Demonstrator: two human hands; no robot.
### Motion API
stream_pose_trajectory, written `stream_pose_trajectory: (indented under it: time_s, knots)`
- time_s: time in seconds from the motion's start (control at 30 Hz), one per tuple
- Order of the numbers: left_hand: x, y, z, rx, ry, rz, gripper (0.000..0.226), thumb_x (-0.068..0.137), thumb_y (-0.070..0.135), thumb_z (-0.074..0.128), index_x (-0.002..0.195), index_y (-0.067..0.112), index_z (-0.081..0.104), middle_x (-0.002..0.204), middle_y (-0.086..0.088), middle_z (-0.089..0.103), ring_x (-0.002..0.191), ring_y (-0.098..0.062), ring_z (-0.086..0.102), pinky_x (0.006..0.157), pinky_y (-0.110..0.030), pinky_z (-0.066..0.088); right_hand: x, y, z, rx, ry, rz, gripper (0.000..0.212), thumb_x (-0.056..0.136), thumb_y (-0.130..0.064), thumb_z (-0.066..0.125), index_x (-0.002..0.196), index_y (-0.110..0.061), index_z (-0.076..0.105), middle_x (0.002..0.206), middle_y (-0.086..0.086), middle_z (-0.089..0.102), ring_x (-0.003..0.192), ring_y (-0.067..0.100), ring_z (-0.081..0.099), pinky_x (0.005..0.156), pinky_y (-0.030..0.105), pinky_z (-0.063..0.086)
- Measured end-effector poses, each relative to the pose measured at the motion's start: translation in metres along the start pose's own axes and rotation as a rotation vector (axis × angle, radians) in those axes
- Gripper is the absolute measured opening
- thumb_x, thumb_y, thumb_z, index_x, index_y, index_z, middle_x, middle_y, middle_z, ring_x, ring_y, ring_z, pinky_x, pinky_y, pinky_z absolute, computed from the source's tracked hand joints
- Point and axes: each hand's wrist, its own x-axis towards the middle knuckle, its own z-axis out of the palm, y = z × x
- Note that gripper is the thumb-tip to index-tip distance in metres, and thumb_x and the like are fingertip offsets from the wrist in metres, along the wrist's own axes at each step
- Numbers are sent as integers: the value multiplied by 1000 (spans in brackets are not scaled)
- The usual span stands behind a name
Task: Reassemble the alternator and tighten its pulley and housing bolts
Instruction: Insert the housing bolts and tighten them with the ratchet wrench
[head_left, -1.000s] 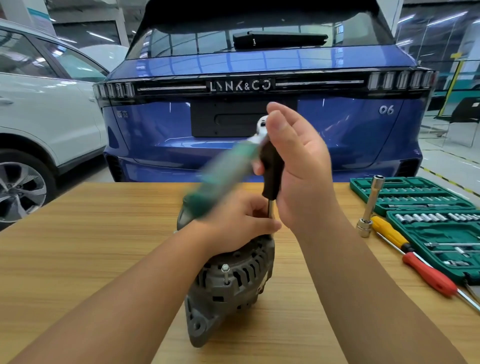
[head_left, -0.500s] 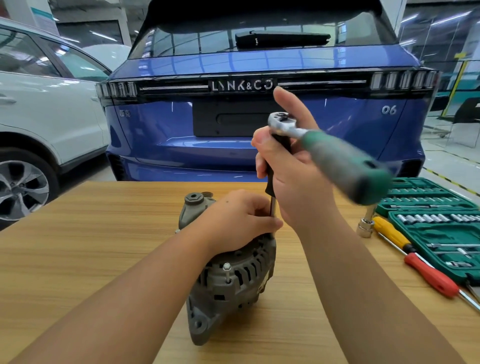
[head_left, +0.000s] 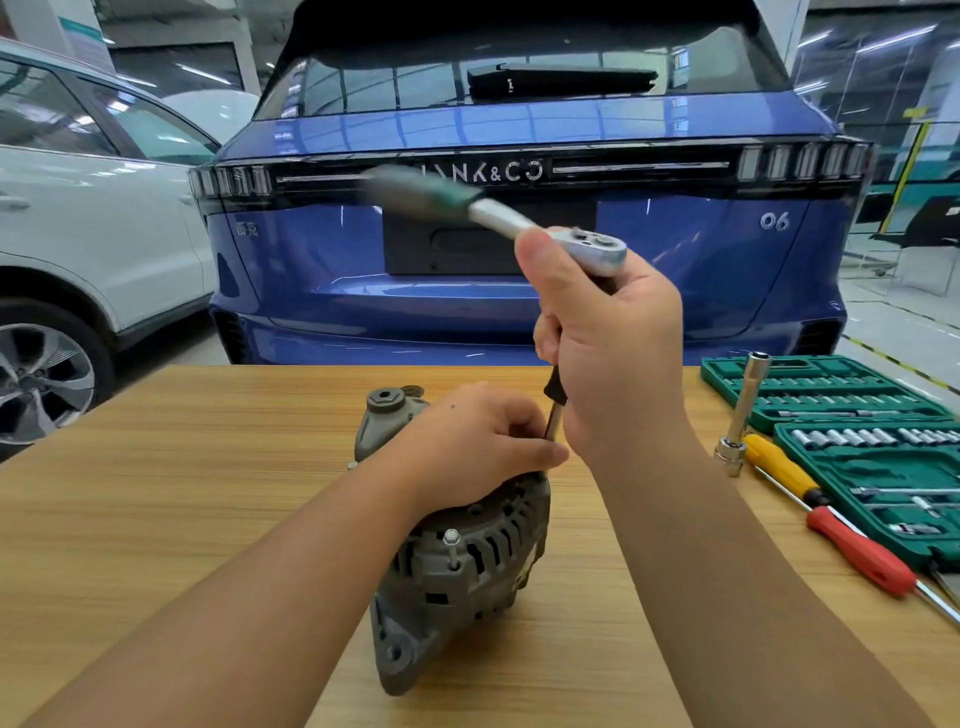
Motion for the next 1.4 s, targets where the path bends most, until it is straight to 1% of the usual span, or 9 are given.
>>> stream_pose_trajectory:
  time_s: [0.13,0.23,0.43,0.63,0.73,0.93,1.07,1.2,1.4]
  knots:
    - [1,0,0,0,12,-24,19,92,55,65,86,37,69,85,17,69,76,0,65,70,-31,56,4,-5,-7,49,-49,114,4,93,-19,69,90,-19,69,62,-4,52,54,11,44,52,23,41]
    - [0,0,0,-22,20,-25,18,93,51,66,87,36,70,84,15,71,75,0,66,72,-34,57,2,1,-6,35,-166,33,31,94,-7,63,122,-20,60,72,-2,55,61,13,48,61,25,48]
    - [-4,3,0,-32,55,-39,22,93,47,69,99,26,73,94,5,73,83,-6,65,83,-42,59,0,13,2,14,-173,-189,49,93,4,61,126,-32,58,84,17,50,59,8,50,57,21,48]
    - [-5,4,-2,-72,40,-36,17,93,45,69,96,28,71,91,6,74,87,-11,70,86,-49,59,10,4,-6,340,-306,140,39,99,-7,36,125,-22,61,74,12,65,52,21,48,51,23,44]
    - [-4,4,-1,-95,49,-23,7,92,41,72,96,35,70,87,8,71,84,-10,68,86,-50,58,5,2,-2,288,-271,127,36,95,-34,45,125,-19,56,82,8,62,58,18,53,54,25,46]
    - [-2,5,-1,-23,3,-20,18,93,51,65,92,34,72,87,9,72,81,-10,69,81,-44,61,-3,-1,5,-10,42,-13,28,87,-24,73,106,-6,63,61,-7,52,51,7,44,47,18,39]
    - [0,1,-1,-4,14,-29,18,94,51,65,89,34,71,86,9,72,80,-8,68,80,-42,60,-1,0,2,40,-77,43,23,95,-13,66,116,-16,61,72,-4,57,56,11,47,57,21,46]
    - [-1,-1,0,-44,42,-11,16,94,48,67,97,34,73,91,10,73,83,-6,68,84,-43,59,-3,7,7,19,-136,-176,42,95,3,59,124,-28,58,83,4,54,61,13,49,58,24,48]
    - [-1,0,0,-37,32,7,17,95,42,67,93,28,75,90,10,74,83,-6,67,81,-42,57,-4,12,5,63,-190,-140,46,88,-8,60,117,-43,69,79,-5,58,64,17,48,62,28,47]
